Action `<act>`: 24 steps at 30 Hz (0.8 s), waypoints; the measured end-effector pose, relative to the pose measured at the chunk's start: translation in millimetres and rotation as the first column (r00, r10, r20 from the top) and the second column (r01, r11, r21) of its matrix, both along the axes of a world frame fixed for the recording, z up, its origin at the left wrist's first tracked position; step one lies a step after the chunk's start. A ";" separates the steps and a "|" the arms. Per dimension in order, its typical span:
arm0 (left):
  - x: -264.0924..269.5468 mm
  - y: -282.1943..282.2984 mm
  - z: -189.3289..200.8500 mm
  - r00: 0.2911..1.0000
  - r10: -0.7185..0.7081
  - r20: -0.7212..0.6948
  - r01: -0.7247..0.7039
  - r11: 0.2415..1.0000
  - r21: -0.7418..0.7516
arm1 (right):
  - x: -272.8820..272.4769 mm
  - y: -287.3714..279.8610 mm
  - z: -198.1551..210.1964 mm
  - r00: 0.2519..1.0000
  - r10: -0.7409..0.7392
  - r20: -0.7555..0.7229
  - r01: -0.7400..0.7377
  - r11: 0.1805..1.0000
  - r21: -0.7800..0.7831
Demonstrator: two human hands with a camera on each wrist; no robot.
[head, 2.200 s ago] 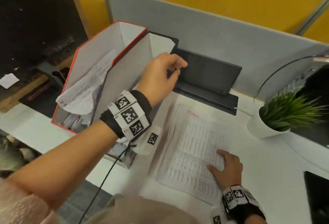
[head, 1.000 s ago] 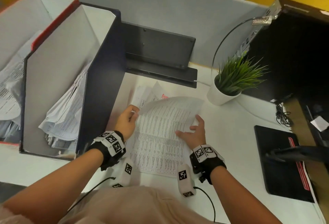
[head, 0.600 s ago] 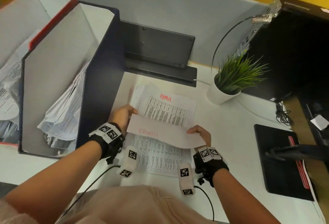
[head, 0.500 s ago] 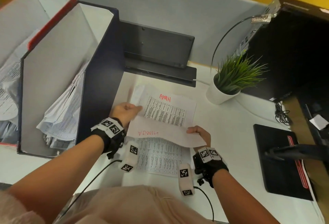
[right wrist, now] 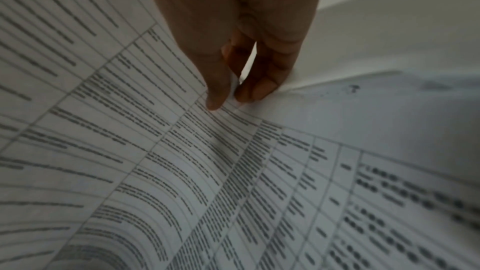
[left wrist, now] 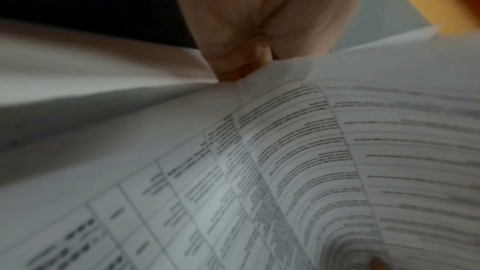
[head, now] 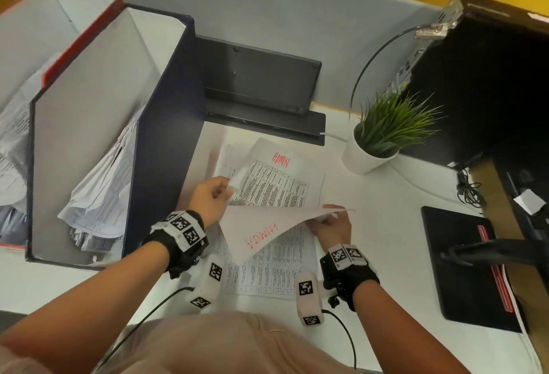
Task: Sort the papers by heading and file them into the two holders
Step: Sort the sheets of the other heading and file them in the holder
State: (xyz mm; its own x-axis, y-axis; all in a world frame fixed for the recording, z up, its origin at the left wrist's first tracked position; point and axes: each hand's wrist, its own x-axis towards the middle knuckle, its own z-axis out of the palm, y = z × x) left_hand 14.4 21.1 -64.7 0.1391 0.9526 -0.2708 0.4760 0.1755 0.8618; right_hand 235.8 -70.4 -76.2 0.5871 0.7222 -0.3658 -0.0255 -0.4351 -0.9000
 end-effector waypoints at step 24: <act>-5.1 14.7 -4.3 0.957 0.134 -0.256 -0.166 0.980 -0.109 | 8.6 1.8 -1.5 0.914 -0.107 -0.392 0.113 0.994 -0.010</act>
State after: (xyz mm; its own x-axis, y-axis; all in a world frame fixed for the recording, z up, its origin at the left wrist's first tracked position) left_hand 9.3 35.8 -68.9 -0.0892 0.9122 -0.3998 0.6302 0.3626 0.6866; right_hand 244.3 -68.6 -77.7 0.4749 0.6672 -0.5738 -0.4237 -0.3982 -0.8136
